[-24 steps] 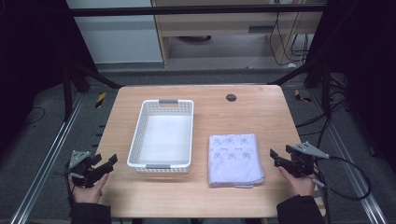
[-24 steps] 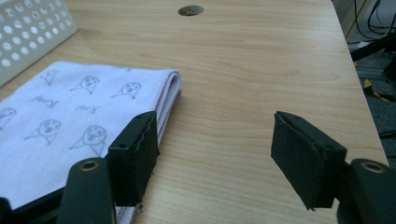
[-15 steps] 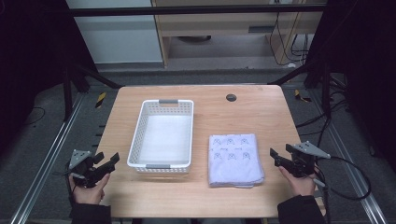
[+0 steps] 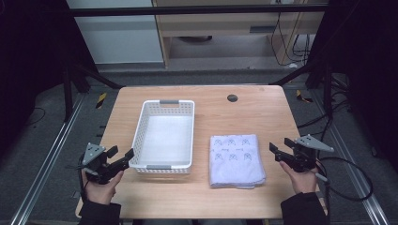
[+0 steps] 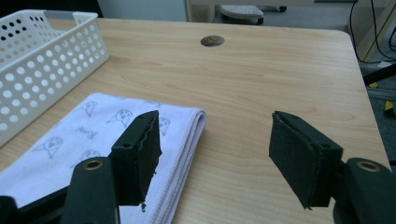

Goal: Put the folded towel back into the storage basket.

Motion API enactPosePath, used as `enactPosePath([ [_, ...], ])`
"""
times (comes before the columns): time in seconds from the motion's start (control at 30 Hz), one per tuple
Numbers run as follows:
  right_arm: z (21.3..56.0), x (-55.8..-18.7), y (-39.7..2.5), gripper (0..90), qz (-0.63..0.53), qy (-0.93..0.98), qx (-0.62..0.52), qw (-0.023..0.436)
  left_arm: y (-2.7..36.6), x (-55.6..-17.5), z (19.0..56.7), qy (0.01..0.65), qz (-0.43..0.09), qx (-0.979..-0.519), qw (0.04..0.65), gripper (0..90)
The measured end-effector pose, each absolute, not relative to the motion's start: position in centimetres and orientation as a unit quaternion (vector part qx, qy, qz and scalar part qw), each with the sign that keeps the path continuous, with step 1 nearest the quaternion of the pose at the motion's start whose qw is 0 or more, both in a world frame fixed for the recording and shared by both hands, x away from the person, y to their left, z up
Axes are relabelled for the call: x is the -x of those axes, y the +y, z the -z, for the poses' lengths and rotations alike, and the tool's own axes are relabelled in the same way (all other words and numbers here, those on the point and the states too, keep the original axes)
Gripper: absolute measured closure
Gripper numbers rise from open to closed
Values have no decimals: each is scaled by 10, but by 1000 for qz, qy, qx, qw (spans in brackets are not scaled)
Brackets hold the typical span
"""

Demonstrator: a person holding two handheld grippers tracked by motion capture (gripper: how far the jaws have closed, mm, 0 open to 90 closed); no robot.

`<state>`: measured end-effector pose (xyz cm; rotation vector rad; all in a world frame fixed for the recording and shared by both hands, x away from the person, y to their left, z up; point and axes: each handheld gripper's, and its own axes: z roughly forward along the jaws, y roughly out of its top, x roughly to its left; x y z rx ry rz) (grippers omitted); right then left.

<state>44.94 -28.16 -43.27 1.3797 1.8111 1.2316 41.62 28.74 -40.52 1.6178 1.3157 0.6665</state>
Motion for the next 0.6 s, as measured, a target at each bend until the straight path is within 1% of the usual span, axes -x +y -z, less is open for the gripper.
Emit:
enactPosePath([
  [0.3,410,-457,-274,341,-478,672,-497,270,246,-425,383,500,-273,-675,469,338],
  [0.37,406,-459,-272,339,-480,674,-493,270,243,-426,381,497,-274,-676,470,340],
  [0.4,404,-460,-271,338,-480,675,-490,271,233,-428,377,490,-272,-678,475,341],
  [0.5,400,-461,-269,336,-485,674,-488,269,223,-429,372,481,-274,-680,480,343],
  [0.6,396,-463,-267,335,-490,674,-484,268,205,-431,368,467,-276,-689,481,344],
])
